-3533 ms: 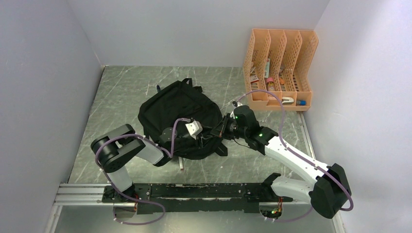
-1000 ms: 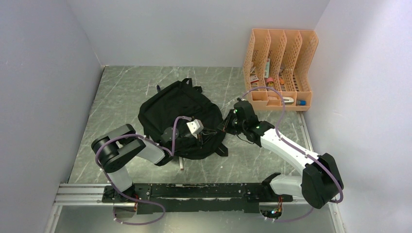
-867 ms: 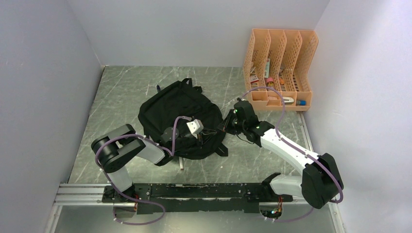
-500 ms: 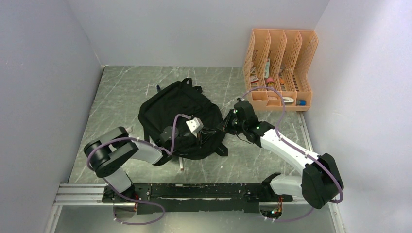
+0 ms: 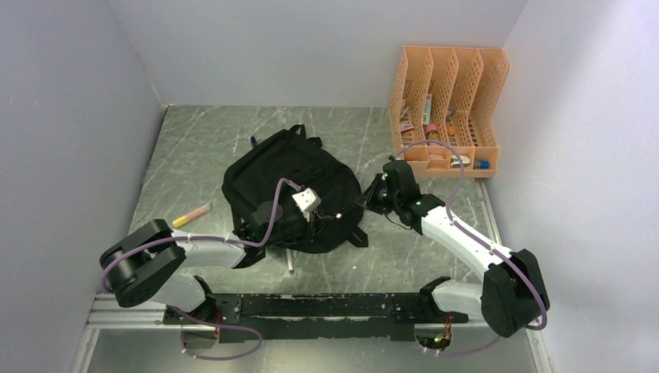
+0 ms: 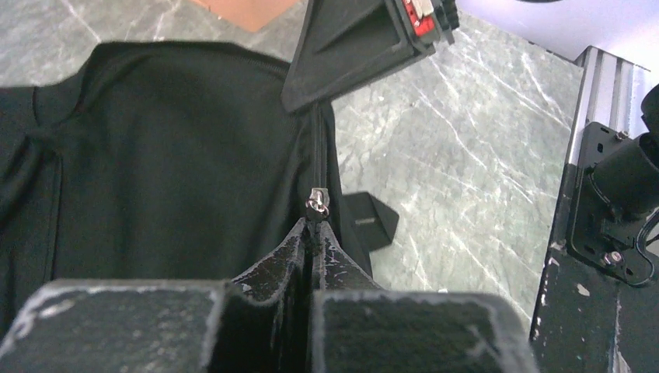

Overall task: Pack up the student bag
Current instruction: Zip the student bag at the center of the board.

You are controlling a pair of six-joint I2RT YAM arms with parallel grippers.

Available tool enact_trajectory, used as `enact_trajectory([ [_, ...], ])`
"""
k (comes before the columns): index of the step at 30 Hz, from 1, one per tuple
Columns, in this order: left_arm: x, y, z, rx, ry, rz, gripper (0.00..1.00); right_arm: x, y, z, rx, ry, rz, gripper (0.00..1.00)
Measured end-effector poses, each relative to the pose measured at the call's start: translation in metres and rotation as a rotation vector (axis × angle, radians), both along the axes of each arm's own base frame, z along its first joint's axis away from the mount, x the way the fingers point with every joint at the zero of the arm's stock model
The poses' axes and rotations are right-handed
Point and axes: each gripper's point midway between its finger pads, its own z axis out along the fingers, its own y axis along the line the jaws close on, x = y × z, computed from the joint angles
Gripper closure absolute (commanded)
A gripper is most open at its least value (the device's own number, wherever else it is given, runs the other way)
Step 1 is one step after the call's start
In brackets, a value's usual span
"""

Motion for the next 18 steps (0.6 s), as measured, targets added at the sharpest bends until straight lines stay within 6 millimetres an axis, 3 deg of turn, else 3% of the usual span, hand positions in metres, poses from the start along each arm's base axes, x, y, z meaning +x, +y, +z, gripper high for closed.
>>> enact_trajectory([
  [5, -0.005, 0.014, -0.001, 0.024, 0.035, 0.034, 0.95, 0.006, -0.013, -0.003, -0.013, 0.005, -0.033, 1.0],
  [18, -0.001, 0.05, -0.008, 0.084, 0.163, 0.224, 0.95, 0.007, -0.022, -0.008, -0.022, 0.013, -0.043, 1.0],
])
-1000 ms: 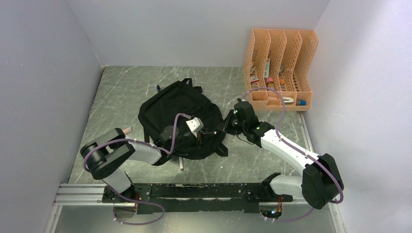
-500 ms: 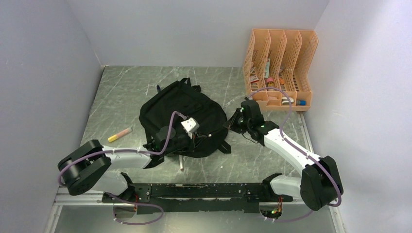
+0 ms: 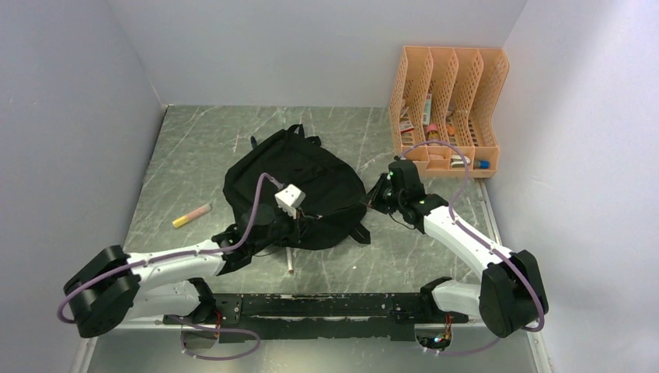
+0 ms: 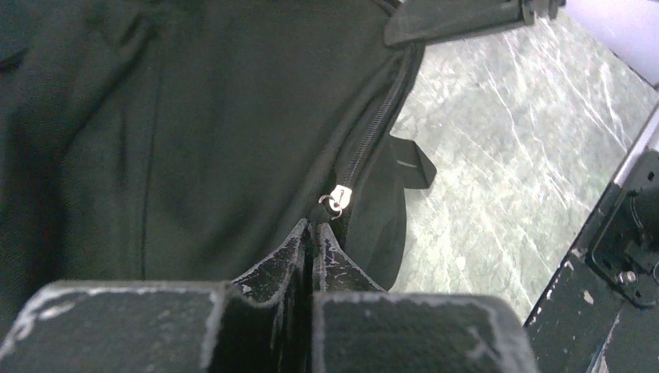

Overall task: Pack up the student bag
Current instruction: Zip the student bag at the center of the board.

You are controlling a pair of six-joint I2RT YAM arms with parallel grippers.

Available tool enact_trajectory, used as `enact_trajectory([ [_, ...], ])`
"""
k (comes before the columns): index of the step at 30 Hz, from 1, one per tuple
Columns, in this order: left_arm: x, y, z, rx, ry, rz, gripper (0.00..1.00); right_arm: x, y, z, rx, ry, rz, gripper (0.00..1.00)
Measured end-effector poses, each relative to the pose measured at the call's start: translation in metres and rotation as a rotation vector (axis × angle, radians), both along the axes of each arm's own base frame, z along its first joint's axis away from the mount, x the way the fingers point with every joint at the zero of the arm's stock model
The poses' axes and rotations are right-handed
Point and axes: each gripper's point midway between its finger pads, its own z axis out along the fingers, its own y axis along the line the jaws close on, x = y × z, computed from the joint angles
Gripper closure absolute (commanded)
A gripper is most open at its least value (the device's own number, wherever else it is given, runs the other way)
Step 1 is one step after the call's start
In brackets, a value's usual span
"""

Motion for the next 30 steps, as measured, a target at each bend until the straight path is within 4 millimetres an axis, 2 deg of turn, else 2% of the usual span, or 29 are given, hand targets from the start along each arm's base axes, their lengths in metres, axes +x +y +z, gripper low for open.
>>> enact_trajectory([
  [9, 0.002, 0.039, 0.02, 0.012, 0.045, 0.179, 0.95, 0.001, 0.001, 0.002, 0.014, -0.002, 0.004, 1.0],
  [14, 0.0, 0.062, 0.023, 0.05, 0.034, 0.243, 0.95, 0.007, -0.012, 0.0, -0.009, -0.007, -0.034, 1.0],
  [26, -0.009, 0.083, 0.023, 0.161, -0.017, 0.217, 0.95, 0.01, -0.029, 0.003, -0.039, -0.023, -0.075, 1.0],
  [30, -0.009, 0.086, 0.03, 0.181, -0.047, 0.205, 0.95, 0.009, -0.032, 0.006, -0.043, -0.028, -0.076, 1.0],
])
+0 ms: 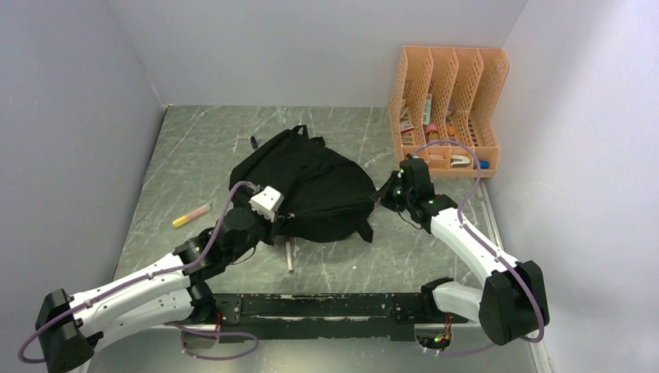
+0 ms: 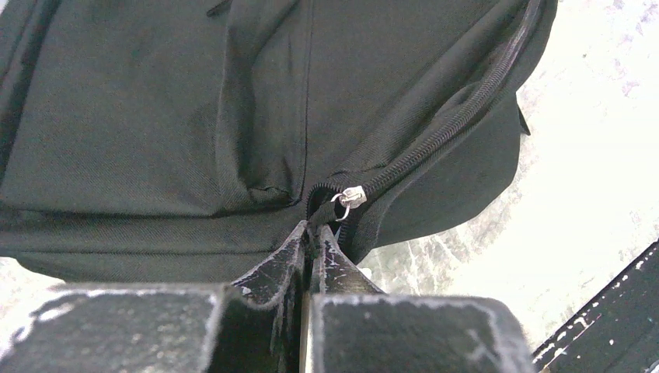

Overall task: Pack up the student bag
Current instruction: Zip the student bag at the center of the board.

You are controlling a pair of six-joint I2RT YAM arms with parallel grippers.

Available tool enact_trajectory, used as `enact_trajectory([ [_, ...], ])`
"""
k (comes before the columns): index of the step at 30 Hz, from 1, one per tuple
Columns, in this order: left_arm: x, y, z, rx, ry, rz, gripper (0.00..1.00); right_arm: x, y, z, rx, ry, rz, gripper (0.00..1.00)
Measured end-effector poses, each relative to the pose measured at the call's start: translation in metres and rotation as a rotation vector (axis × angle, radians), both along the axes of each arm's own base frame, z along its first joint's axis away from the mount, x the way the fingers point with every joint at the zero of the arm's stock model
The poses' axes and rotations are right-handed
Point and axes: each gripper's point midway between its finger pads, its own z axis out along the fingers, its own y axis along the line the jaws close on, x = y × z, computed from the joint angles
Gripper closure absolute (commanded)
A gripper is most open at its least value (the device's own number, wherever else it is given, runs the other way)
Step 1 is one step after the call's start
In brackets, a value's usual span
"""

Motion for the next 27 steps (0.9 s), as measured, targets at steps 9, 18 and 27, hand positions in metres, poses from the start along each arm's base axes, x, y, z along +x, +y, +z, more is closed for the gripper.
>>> enact_trajectory([
  [9, 0.001, 0.003, 0.008, 0.078, -0.052, -0.045, 0.95, -0.002, -0.007, 0.003, -0.024, 0.006, 0.025, 0.67],
  [18, -0.001, -0.017, -0.002, 0.141, -0.061, -0.174, 0.95, -0.004, -0.011, 0.064, -0.025, -0.219, 0.146, 0.59],
  [27, 0.0, -0.024, 0.003, 0.115, -0.079, -0.19, 0.95, -0.028, 0.08, 0.111, 0.033, -0.534, 0.606, 0.64],
])
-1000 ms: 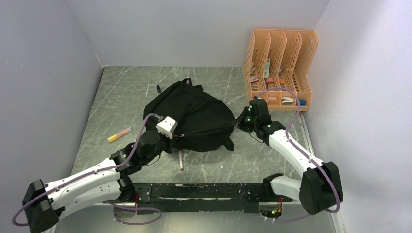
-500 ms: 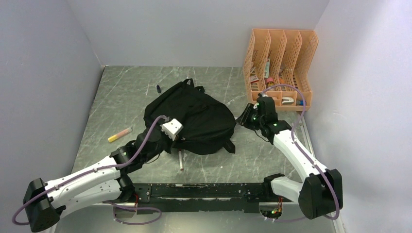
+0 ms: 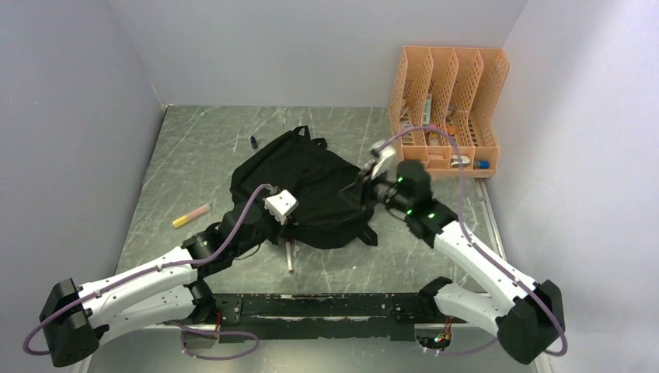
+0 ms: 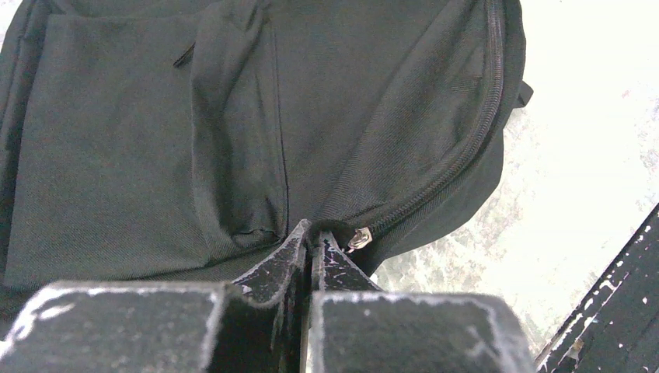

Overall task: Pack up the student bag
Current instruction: Zip the student bag at the center of the board.

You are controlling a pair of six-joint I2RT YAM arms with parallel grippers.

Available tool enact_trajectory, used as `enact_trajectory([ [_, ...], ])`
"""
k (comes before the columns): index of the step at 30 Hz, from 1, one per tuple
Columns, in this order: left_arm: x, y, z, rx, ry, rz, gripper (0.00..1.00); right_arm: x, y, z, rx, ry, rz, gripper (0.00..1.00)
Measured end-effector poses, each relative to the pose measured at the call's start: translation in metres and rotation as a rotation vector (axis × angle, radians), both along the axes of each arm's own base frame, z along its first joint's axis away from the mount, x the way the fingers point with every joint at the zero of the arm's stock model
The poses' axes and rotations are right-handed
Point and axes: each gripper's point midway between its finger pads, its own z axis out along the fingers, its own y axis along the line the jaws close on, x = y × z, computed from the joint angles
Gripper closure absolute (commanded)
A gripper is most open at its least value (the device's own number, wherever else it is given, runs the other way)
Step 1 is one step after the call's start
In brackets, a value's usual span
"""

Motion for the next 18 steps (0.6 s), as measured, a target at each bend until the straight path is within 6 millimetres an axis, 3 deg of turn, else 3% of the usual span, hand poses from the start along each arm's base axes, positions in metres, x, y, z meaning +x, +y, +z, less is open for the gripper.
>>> enact_trajectory([
  [3, 0.0, 0.0, 0.001, -0.002, -0.002, 0.0, 0.95, -0.038, 0.047, -0.015, -0.068, -0.132, 0.213, 0.62],
  [5, 0.0, 0.001, 0.002, -0.006, -0.005, 0.0, 0.95, -0.054, 0.06, -0.02, -0.089, -0.226, 0.299, 0.59],
  [12, -0.002, 0.001, 0.008, -0.013, -0.022, -0.011, 0.95, -0.066, 0.072, -0.026, -0.178, -0.503, 0.456, 0.53],
  [18, -0.003, -0.001, 0.007, -0.009, -0.024, -0.03, 0.95, -0.079, 0.087, -0.036, -0.234, -0.632, 0.598, 0.52],
])
